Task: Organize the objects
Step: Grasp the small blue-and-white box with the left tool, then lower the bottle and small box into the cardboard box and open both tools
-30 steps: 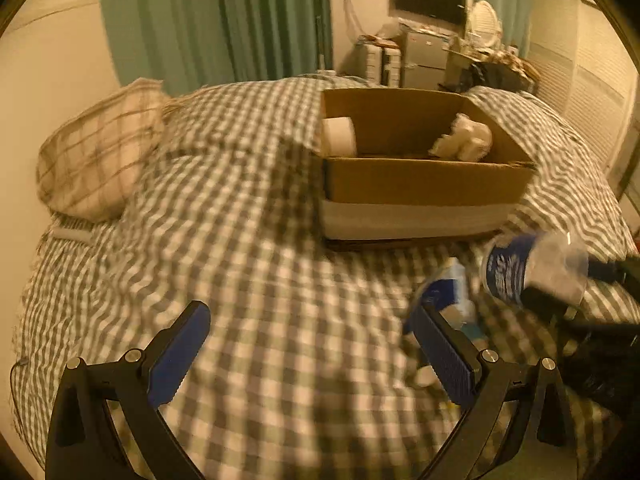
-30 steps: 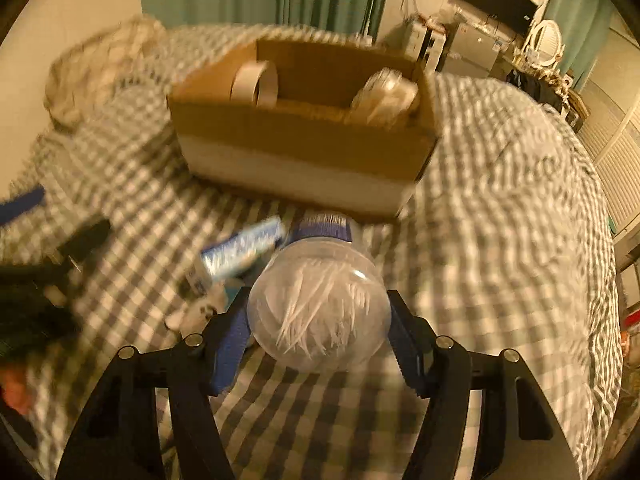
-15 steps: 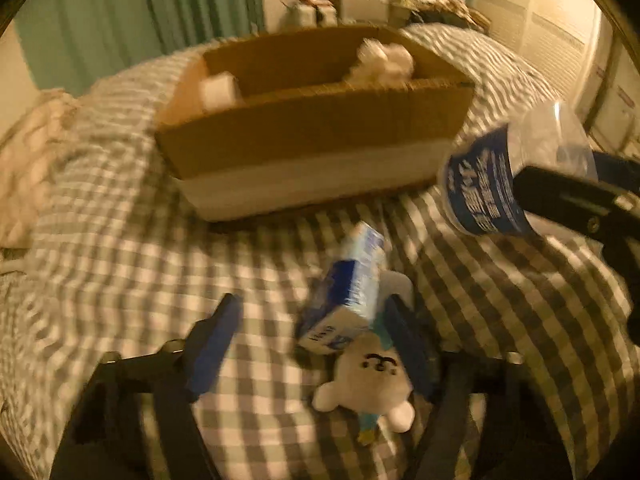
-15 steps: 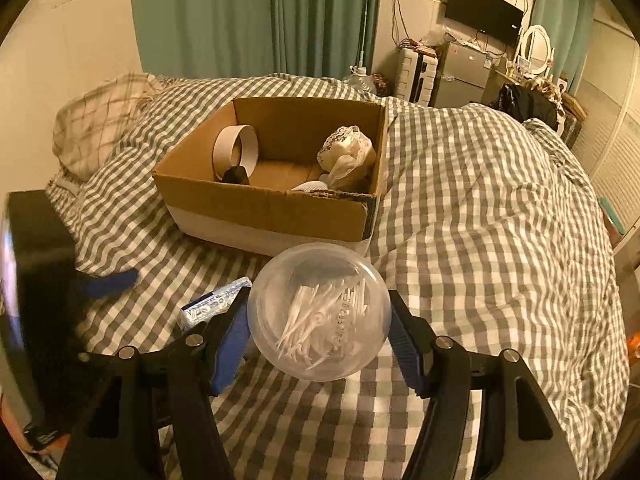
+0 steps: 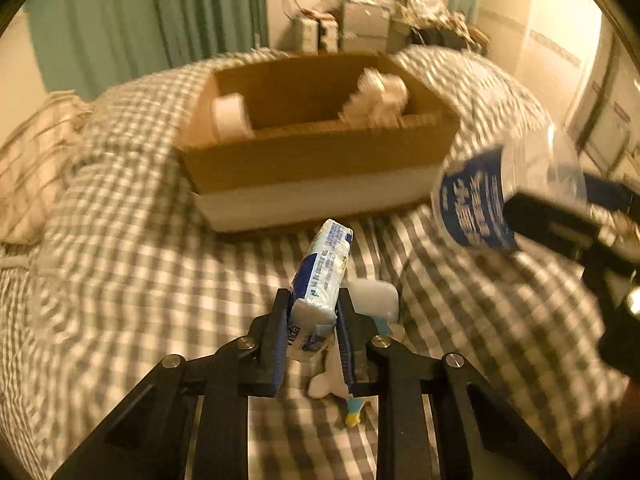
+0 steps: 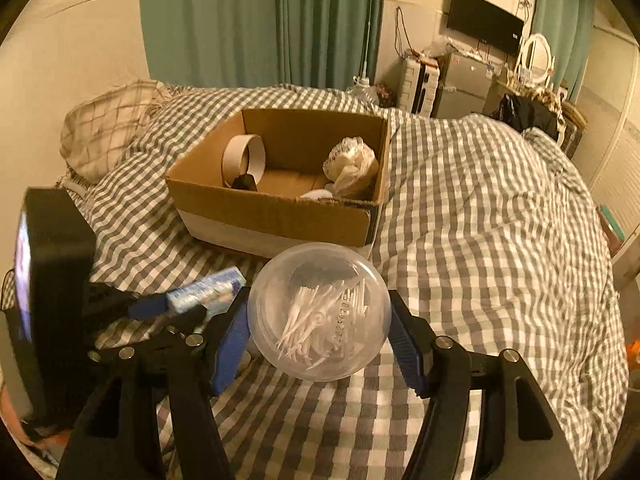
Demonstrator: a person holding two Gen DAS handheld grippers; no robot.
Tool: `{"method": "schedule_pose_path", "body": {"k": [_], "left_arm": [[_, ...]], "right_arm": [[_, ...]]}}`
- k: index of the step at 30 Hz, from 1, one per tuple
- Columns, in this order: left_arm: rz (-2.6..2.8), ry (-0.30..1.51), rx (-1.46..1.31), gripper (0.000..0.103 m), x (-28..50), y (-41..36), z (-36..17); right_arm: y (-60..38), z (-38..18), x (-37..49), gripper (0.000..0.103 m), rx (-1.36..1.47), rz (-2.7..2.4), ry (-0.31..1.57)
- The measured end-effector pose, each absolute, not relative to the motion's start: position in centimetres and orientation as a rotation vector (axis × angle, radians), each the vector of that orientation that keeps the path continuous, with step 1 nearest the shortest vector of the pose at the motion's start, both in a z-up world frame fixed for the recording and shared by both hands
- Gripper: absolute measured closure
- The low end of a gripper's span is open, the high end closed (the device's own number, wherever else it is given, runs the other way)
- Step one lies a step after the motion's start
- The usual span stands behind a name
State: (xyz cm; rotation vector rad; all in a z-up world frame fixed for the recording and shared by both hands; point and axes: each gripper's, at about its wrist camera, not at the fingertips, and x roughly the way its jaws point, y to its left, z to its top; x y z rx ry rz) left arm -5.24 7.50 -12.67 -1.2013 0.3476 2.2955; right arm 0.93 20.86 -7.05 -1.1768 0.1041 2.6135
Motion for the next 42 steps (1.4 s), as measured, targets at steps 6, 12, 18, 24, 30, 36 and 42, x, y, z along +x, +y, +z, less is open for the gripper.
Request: {"method": "schedule_pose_path", "body": {"k": [6, 12, 18, 24, 30, 36, 42], "left_arm": [[2.354, 0.274, -1.111, 0.081, -5.3, 5.6, -7.5], [2.430, 0.267, -0.973, 0.082, -7.3, 5.0, -1.4], [2.496, 0.261, -0.848, 0.082, -10.5, 6.0, 3.8], [2.504, 0.198, -0.838, 0.081, -14.9, 7.5, 6.0], [2.482, 0.216, -0.910, 0.082, -18.6, 10.0, 2.9], [2.420, 0.252, -1.031, 0.082, -20.7, 12.2, -3.6], [2.396, 0.298, -1.092, 0.082, -21.8, 13.1, -7.4]], "right_arm": [[19.7, -3.9, 1.4, 0.040, -1.101, 2.659, 0.026], [19.5, 0.7, 0.7, 0.040, -1.017, 2.742, -0.014], [20.2, 6.1, -1.6, 0.040, -0.890, 2.824, -0.049], [22.0, 9.4, -6.4, 0.040, -0.835, 2.869, -0.064], [24.3, 7.7, -11.4, 0.040, -0.897, 2.835, -0.060], [26.9, 2.1, -14.8, 0.040, -1.026, 2.800, 0.031], [29.5, -2.3, -16.8, 0.040, -1.122, 2.774, 0.148]]}}
